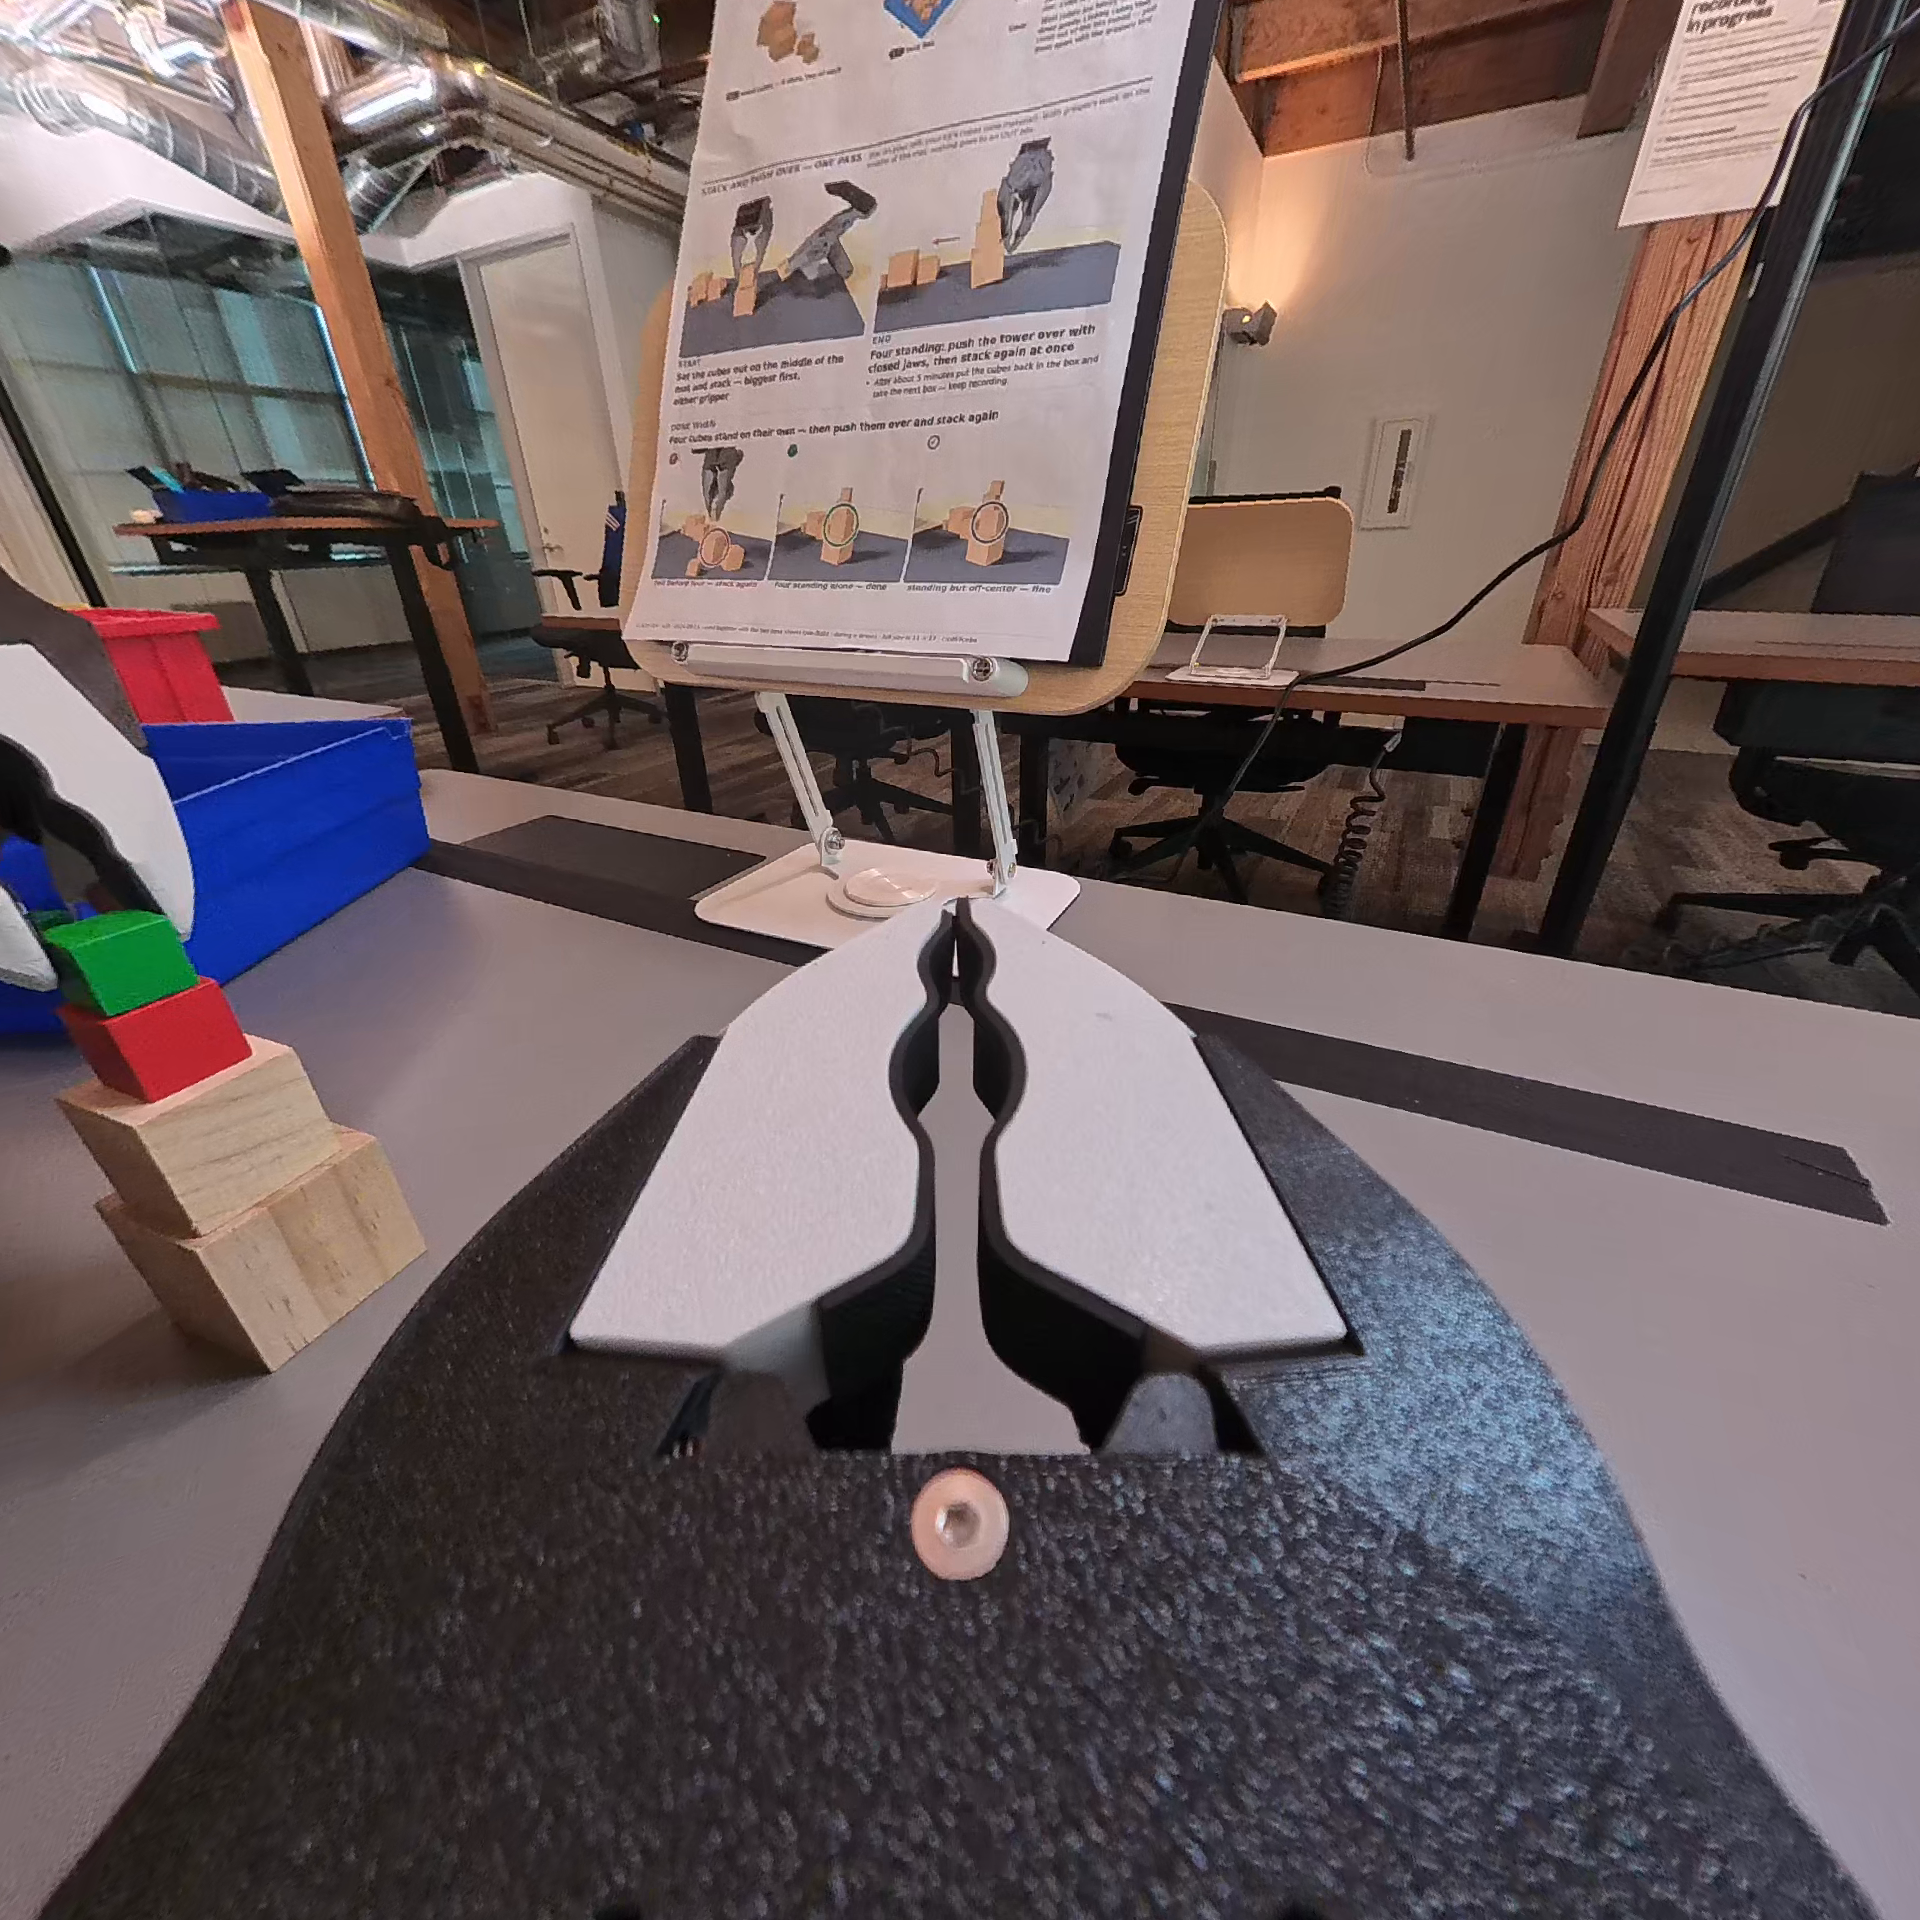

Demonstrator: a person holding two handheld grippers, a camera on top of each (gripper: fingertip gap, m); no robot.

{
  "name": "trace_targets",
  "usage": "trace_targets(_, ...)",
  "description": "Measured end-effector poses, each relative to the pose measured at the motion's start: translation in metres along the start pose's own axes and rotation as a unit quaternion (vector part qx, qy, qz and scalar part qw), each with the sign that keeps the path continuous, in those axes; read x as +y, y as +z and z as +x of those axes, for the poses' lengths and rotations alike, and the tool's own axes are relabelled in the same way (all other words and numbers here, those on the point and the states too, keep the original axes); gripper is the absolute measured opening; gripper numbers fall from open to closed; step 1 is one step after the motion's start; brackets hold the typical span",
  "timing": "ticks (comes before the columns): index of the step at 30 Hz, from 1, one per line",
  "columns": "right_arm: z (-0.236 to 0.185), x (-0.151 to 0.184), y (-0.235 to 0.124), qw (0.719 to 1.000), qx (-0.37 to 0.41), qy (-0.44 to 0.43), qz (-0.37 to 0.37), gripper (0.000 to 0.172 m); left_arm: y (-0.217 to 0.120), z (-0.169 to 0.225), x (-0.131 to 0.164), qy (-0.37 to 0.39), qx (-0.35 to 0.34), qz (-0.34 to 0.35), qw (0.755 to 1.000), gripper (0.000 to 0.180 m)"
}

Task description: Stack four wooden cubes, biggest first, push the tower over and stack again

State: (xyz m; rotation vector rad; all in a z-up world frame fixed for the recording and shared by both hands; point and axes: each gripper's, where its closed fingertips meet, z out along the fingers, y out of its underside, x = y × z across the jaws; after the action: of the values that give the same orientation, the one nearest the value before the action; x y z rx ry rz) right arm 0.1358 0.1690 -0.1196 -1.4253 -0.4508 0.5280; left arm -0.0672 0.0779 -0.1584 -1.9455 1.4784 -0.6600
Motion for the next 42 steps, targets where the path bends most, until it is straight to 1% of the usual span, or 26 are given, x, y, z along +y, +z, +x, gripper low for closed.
trace_targets(20, 0.000, 0.001, 0.000, 1.000, 0.001, -0.001, -0.002, 0.000, 0.000, -0.001, 0.000, 0.004, -0.003, -0.003, 1.000, 0.022)
trace_targets(27, 0.001, 0.001, 0.000, 1.000, 0.002, -0.001, -0.001, 0.000, 0.000, -0.001, 0.000, 0.005, -0.002, -0.005, 1.000, 0.025)
trace_targets(33, 0.001, 0.000, 0.000, 1.000, 0.002, -0.001, -0.001, 0.000, -0.006, -0.001, -0.003, 0.006, -0.008, 0.009, 1.000, 0.029)
trace_targets(35, 0.001, 0.000, 0.000, 1.000, 0.004, -0.001, 0.000, 0.000, -0.011, -0.001, -0.008, 0.001, -0.013, 0.032, 0.999, 0.030)
trace_targets(37, 0.002, 0.000, 0.000, 1.000, 0.005, 0.000, 0.001, 0.000, -0.020, -0.001, -0.016, -0.008, -0.023, 0.078, 0.997, 0.027)
trace_targets(40, 0.002, 0.000, -0.001, 1.000, 0.006, 0.001, 0.001, 0.001, -0.036, -0.009, -0.027, -0.031, -0.073, 0.165, 0.983, 0.014)
trace_targets(42, 0.002, 0.000, 0.000, 1.000, 0.007, 0.002, 0.001, 0.001, -0.047, -0.021, -0.028, -0.050, -0.135, 0.212, 0.967, 0.004)
